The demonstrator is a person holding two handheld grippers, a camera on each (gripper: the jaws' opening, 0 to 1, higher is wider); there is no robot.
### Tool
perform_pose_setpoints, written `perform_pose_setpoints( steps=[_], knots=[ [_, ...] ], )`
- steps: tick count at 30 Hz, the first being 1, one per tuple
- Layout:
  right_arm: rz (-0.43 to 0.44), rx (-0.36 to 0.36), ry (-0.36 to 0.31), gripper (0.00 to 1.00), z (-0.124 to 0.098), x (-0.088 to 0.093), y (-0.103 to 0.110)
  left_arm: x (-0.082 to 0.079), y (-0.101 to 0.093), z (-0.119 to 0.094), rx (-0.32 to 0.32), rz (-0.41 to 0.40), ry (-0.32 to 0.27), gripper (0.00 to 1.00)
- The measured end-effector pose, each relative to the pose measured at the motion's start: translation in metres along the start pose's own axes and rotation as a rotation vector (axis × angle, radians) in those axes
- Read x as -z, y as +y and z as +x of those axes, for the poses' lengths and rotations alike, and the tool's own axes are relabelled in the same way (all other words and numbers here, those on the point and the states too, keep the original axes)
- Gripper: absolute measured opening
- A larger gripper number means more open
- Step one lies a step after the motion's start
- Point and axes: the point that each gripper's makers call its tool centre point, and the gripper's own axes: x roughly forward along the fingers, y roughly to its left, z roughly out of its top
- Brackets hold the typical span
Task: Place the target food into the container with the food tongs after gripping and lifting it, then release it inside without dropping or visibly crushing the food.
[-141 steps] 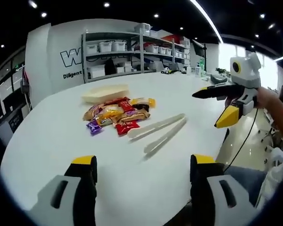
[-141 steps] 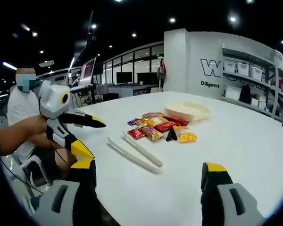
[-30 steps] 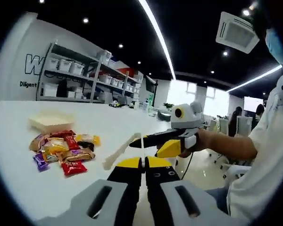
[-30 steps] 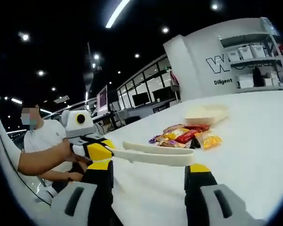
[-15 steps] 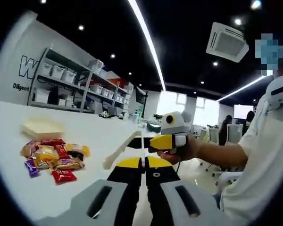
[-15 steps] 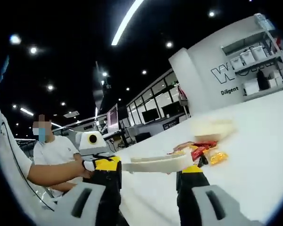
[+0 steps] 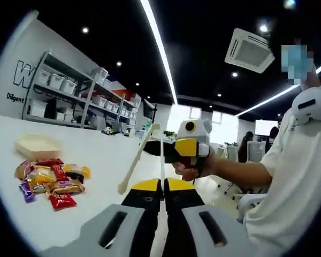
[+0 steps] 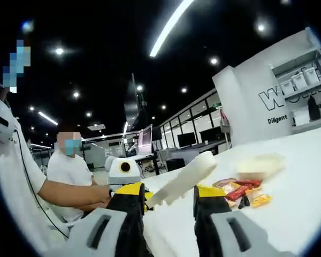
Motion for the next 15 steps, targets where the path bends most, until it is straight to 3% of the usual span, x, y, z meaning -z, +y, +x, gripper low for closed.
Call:
perform_pose_setpoints(
  steps=[4, 6, 15],
  knots=[
    [0.014, -0.039, 0.020, 0.28, 0.003, 0.006, 0.007, -0.001, -0.019, 0.006, 0.086, 0.049, 0.017, 0.01],
    [0.011, -0.056, 0.025, 0.30, 0.006, 0.007, 0.013, 0.001, -0.021, 0.009, 0.095, 0.022, 0.028, 0.01],
    [0.011, -0.110, 0.053, 0.27, 0.004, 0.009, 0.025, -0.006, -0.029, 0.009, 0.146, -0.031, -0.026, 0.01]
  ],
)
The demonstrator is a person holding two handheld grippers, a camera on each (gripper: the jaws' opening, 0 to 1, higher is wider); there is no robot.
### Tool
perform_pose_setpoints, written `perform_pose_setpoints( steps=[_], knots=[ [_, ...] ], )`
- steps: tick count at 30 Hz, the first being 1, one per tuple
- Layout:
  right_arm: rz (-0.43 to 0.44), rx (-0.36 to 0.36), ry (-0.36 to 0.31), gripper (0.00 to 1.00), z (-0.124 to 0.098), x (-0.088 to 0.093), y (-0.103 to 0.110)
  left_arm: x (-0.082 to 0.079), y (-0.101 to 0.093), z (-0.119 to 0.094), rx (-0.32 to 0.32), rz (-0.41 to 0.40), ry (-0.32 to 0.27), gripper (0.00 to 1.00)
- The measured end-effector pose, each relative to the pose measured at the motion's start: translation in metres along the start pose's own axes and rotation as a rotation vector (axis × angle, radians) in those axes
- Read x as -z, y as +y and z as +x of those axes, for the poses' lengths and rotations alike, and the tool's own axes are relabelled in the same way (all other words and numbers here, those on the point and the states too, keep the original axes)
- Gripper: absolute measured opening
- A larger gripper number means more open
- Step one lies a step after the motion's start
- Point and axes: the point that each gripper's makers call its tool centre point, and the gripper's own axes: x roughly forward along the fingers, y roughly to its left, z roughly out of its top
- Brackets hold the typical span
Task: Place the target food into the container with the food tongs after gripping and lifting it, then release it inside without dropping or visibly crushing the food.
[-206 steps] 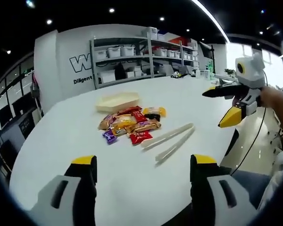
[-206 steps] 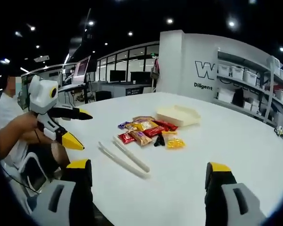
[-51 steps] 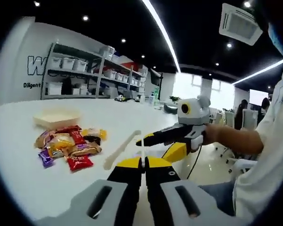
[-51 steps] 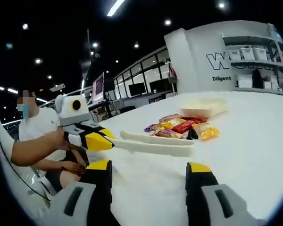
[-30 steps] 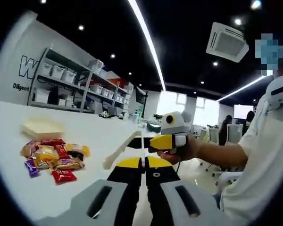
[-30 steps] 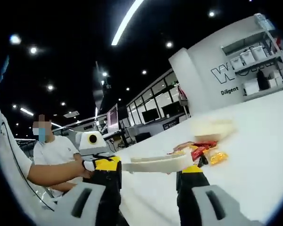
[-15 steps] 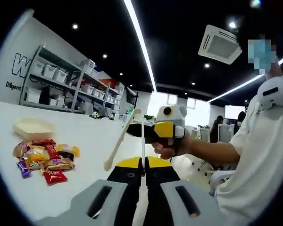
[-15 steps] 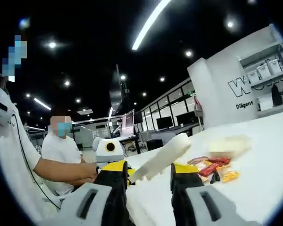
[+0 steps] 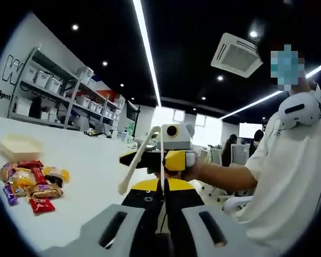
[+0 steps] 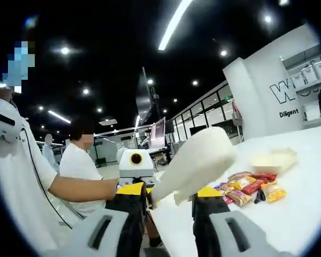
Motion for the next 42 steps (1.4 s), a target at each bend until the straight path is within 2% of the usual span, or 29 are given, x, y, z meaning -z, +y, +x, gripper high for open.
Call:
perform_pose_setpoints(
  steps=[9, 17, 20, 26, 34, 36, 39, 41, 42],
  knots=[
    [0.037, -0.069, -0.044, 0.26, 0.002, -0.012, 0.013, -0.016, -0.011, 0.003, 0.055, -0.043, -0.069, 0.01],
    [0.058, -0.088, -0.060, 0.27, 0.004, -0.015, 0.017, -0.021, -0.015, 0.008, 0.069, -0.042, -0.081, 0.01],
    [0.085, -0.110, -0.062, 0.27, 0.005, -0.016, 0.020, -0.020, -0.019, 0.011, 0.079, -0.037, -0.066, 0.01],
    [0.149, -0.135, -0.094, 0.26, 0.004, -0.022, 0.023, -0.026, -0.024, 0.013, 0.090, -0.037, -0.076, 0.02],
    [0.196, -0.136, -0.127, 0.30, 0.007, -0.029, 0.025, -0.032, -0.025, 0.015, 0.090, -0.012, -0.118, 0.01],
    [0.240, -0.155, -0.102, 0.28, 0.007, -0.027, 0.028, -0.031, -0.025, 0.016, 0.086, -0.010, -0.115, 0.01],
    [0.246, -0.154, -0.088, 0.25, 0.007, -0.025, 0.027, -0.030, -0.025, 0.016, 0.078, -0.005, -0.110, 0.02],
    [0.291, -0.146, -0.091, 0.22, 0.008, -0.027, 0.024, -0.031, -0.024, 0.017, 0.075, -0.011, -0.119, 0.02],
    [0.281, -0.139, -0.094, 0.21, 0.009, -0.027, 0.024, -0.032, -0.022, 0.017, 0.060, 0.010, -0.125, 0.02]
  ],
)
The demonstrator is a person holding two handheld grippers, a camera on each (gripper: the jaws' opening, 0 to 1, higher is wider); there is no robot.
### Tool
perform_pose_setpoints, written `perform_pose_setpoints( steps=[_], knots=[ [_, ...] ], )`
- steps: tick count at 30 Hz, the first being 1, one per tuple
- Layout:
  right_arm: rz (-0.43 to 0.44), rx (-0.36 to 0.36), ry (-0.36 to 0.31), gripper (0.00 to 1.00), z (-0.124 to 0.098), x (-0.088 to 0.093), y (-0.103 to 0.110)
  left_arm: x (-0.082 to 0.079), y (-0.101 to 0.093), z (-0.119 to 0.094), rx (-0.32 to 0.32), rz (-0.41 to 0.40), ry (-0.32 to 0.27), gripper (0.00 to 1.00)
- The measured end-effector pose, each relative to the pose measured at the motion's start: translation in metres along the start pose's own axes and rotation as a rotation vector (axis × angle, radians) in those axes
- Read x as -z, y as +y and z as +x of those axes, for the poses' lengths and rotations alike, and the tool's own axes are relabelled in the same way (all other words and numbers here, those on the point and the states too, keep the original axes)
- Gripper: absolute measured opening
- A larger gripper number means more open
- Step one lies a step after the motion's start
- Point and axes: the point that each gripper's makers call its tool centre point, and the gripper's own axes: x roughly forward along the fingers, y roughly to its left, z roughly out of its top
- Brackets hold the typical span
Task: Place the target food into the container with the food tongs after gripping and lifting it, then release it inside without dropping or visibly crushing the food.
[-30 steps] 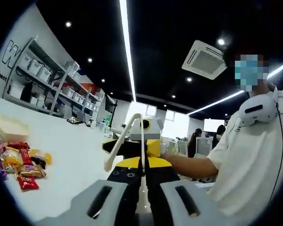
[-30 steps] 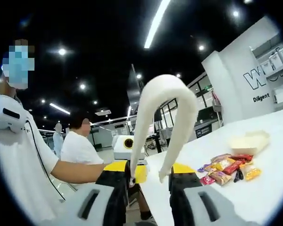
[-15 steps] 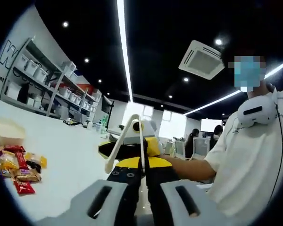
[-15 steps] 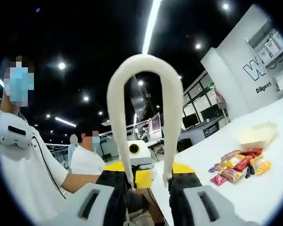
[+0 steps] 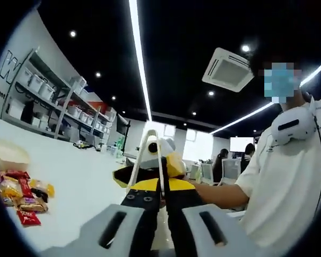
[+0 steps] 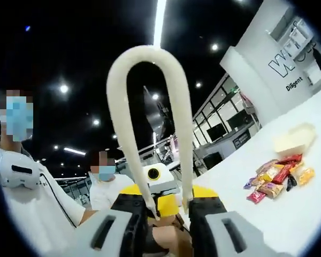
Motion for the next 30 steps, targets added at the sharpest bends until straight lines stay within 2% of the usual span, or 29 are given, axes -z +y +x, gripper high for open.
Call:
perform_pose_setpoints(
  steps=[3, 7, 12, 15, 19, 21, 22, 25, 30],
  knots=[
    [-0.022, 0.010, -0.007, 0.18, 0.000, -0.001, 0.002, 0.000, 0.001, 0.000, -0.008, -0.008, -0.015, 0.02],
    [0.001, 0.043, -0.011, 0.17, -0.003, -0.004, -0.005, 0.001, 0.008, -0.002, -0.045, -0.013, -0.012, 0.03],
    [0.002, 0.069, -0.030, 0.15, -0.011, -0.010, -0.010, 0.007, 0.017, -0.008, -0.103, 0.013, 0.033, 0.03],
    [-0.003, 0.107, -0.041, 0.15, -0.015, -0.015, -0.018, 0.011, 0.022, -0.012, -0.132, -0.001, 0.062, 0.03],
    [-0.035, 0.199, -0.018, 0.15, -0.021, -0.015, -0.036, 0.017, 0.033, -0.024, -0.198, 0.028, 0.104, 0.03],
    [-0.031, 0.219, -0.017, 0.15, -0.023, -0.017, -0.043, 0.018, 0.042, -0.031, -0.244, 0.029, 0.117, 0.03],
    [-0.034, 0.233, -0.019, 0.14, -0.024, -0.017, -0.046, 0.018, 0.050, -0.036, -0.296, 0.048, 0.129, 0.03],
    [-0.040, 0.272, -0.015, 0.14, -0.026, -0.019, -0.058, 0.022, 0.059, -0.044, -0.356, 0.078, 0.169, 0.05],
    [-0.045, 0.328, 0.019, 0.15, -0.027, -0.014, -0.074, 0.021, 0.065, -0.050, -0.400, 0.065, 0.167, 0.15]
  ],
)
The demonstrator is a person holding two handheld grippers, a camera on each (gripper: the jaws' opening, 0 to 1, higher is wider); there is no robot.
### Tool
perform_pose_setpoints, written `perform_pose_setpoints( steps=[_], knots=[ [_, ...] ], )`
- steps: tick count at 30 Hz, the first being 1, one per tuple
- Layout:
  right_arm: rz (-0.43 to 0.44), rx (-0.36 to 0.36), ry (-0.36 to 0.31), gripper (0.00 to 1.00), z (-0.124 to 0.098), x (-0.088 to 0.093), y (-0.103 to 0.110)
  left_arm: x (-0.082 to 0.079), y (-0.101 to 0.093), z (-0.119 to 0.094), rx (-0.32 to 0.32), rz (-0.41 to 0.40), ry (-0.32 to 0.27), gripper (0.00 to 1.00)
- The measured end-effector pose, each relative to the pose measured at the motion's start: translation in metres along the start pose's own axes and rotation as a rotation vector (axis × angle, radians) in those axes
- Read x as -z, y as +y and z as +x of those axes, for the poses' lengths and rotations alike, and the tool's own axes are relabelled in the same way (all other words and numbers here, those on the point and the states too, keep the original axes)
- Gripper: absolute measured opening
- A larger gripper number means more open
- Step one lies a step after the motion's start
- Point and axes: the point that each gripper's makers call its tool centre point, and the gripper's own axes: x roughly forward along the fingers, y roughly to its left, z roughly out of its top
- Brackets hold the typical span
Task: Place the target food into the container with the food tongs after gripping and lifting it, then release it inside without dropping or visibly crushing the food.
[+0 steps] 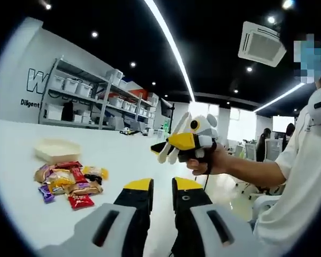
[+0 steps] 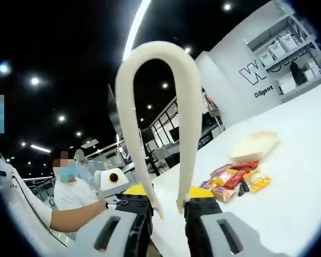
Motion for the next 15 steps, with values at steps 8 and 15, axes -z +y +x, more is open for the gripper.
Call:
perform_pose_setpoints(
  steps=[8, 15],
  knots=[
    [-0.046, 0.062, 0.071, 0.15, 0.009, 0.016, -0.020, 0.012, 0.016, -0.004, -0.117, 0.034, 0.065, 0.43],
    [-0.056, 0.088, 0.101, 0.16, 0.018, 0.023, -0.031, 0.022, 0.030, -0.009, -0.212, 0.013, 0.115, 0.75]
  ],
)
